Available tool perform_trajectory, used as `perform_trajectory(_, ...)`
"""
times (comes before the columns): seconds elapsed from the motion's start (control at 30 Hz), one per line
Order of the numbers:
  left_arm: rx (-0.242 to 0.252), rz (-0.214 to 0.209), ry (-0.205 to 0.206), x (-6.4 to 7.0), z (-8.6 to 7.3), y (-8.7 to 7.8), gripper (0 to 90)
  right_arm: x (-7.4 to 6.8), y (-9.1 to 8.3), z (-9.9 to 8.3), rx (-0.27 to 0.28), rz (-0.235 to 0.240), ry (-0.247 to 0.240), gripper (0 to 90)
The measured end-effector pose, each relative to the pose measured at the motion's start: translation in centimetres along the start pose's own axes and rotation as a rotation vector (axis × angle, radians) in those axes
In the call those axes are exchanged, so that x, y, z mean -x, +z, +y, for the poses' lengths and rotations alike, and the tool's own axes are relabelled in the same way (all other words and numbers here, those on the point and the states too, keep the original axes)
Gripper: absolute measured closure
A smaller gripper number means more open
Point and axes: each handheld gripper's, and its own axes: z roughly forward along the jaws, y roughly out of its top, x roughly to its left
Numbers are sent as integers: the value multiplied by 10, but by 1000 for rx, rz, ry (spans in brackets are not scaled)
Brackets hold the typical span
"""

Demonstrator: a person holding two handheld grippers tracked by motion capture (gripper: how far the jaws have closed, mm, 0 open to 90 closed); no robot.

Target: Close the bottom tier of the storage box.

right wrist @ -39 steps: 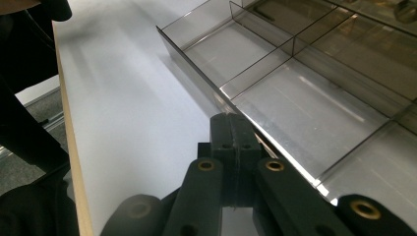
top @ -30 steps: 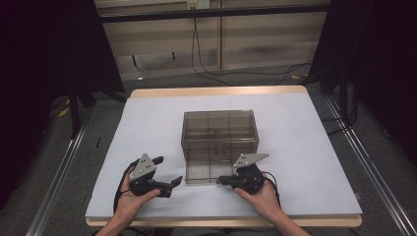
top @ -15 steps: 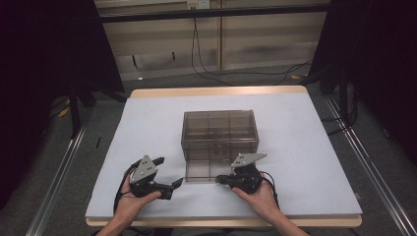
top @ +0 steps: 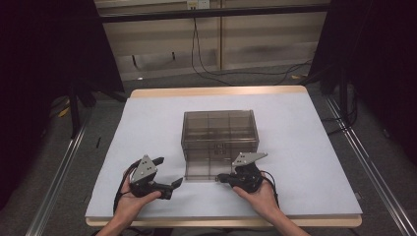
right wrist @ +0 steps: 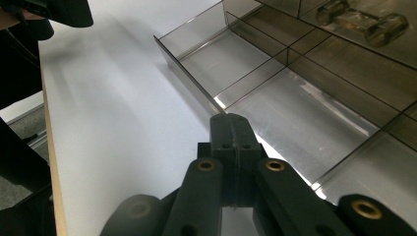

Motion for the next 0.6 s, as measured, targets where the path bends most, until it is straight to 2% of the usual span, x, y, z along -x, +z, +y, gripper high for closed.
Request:
perform_trajectory(0.37, -2, 2, -13, 1, 0, 1, 44, 2, -2, 1, 5, -17, 6, 900)
perform_trajectory(0.57, -4, 3, -7, 1, 0, 1, 43, 2, -2, 1, 6, -27, 2, 900)
perform_trajectory(0.6, -13, 9, 4, 0, 0, 0, 43, 2, -2, 1, 7, -29, 0, 900)
